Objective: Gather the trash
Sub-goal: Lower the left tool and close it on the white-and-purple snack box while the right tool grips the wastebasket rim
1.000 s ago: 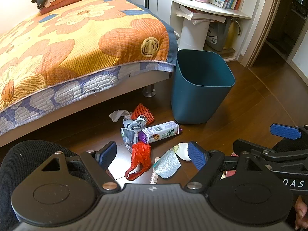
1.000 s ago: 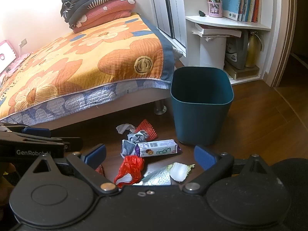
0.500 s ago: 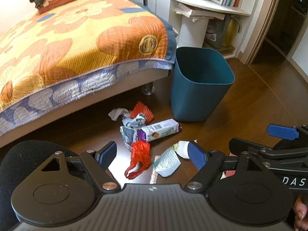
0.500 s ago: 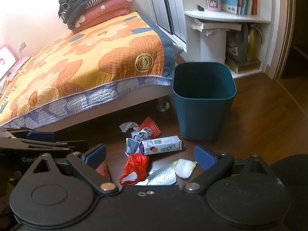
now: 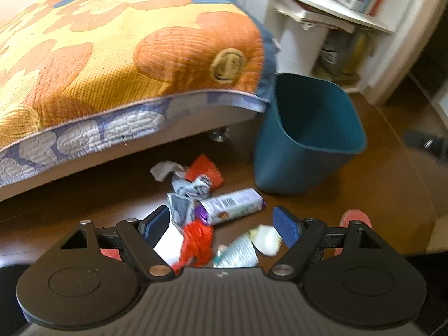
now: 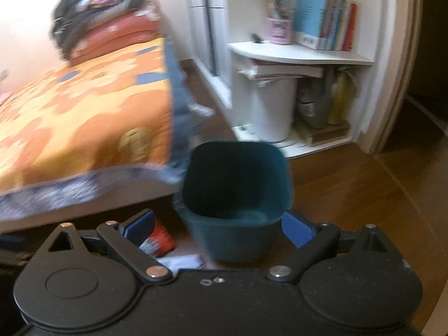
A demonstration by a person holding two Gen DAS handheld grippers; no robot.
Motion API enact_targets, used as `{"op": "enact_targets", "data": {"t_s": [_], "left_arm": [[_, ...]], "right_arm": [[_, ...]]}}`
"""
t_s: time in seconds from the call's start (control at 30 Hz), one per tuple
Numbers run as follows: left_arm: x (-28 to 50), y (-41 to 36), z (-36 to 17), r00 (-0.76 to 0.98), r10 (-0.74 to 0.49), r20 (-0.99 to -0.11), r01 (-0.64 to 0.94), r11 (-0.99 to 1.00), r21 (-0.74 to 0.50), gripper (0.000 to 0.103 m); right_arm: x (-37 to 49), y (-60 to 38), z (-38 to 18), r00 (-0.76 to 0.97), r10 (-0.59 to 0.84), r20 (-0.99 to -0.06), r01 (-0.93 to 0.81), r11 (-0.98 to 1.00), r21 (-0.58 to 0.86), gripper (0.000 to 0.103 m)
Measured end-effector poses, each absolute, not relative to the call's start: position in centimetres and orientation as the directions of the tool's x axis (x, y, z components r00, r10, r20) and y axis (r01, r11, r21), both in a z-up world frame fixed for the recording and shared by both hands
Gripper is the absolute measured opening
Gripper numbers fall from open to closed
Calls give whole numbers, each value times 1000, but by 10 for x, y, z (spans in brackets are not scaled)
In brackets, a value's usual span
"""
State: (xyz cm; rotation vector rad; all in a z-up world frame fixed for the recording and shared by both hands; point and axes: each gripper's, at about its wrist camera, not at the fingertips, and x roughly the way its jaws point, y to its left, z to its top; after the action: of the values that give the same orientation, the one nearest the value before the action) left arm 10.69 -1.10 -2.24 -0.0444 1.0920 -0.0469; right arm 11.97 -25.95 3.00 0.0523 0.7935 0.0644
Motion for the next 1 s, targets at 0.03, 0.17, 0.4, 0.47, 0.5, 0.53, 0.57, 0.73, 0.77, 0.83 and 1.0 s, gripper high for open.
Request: {"op": "enact_targets", "data": {"t_s": [0.03, 0.17, 0.4, 0.47, 0.5, 0.53, 0.57, 0.73, 0.77, 0.83, 1.0], "left_arm": [[117, -11, -26, 455, -39, -890, 5, 999, -41, 81], [156, -8, -50, 414, 7, -910, 2, 1000, 9, 81], [199, -24, -107, 321, 30, -947, 79, 995, 58, 81], [210, -35, -120, 311, 7, -951, 145, 988, 55, 81], [215, -39, -126, 305, -2, -952, 173, 984, 53, 81], [220, -44, -132, 297, -23, -955, 207, 977, 41, 81], [226, -48, -140, 287, -43, -957, 246, 969, 30, 81], [246, -68, -182, 229, -62, -971, 432, 901, 44, 81], [249, -72, -191, 215, -67, -974, 459, 887, 41, 81], [253, -79, -210, 195, -67, -979, 509, 859, 43, 81], [264, -86, -252, 137, -89, -987, 569, 823, 5, 81]], "right_arm": [[132, -267, 28, 697, 62, -714, -18, 997, 70, 97], [184, -296, 5, 662, 19, -749, 62, 995, 80, 94], [250, -316, -55, 534, -47, -844, 120, 993, 21, 81], [262, -319, -75, 499, -43, -865, 117, 993, 18, 72], [267, -318, -82, 482, -53, -875, 123, 992, 7, 70], [273, -318, -91, 466, -62, -882, 128, 992, -2, 67], [278, -320, -97, 455, -66, -888, 133, 991, -5, 66], [298, -321, -122, 390, -69, -918, 135, 991, -17, 48], [304, -320, -128, 369, -65, -927, 133, 991, -17, 47], [312, -323, -136, 334, -30, -942, 128, 992, 14, 36], [332, -317, -144, 296, -58, -953, 12, 998, -57, 27]]}}
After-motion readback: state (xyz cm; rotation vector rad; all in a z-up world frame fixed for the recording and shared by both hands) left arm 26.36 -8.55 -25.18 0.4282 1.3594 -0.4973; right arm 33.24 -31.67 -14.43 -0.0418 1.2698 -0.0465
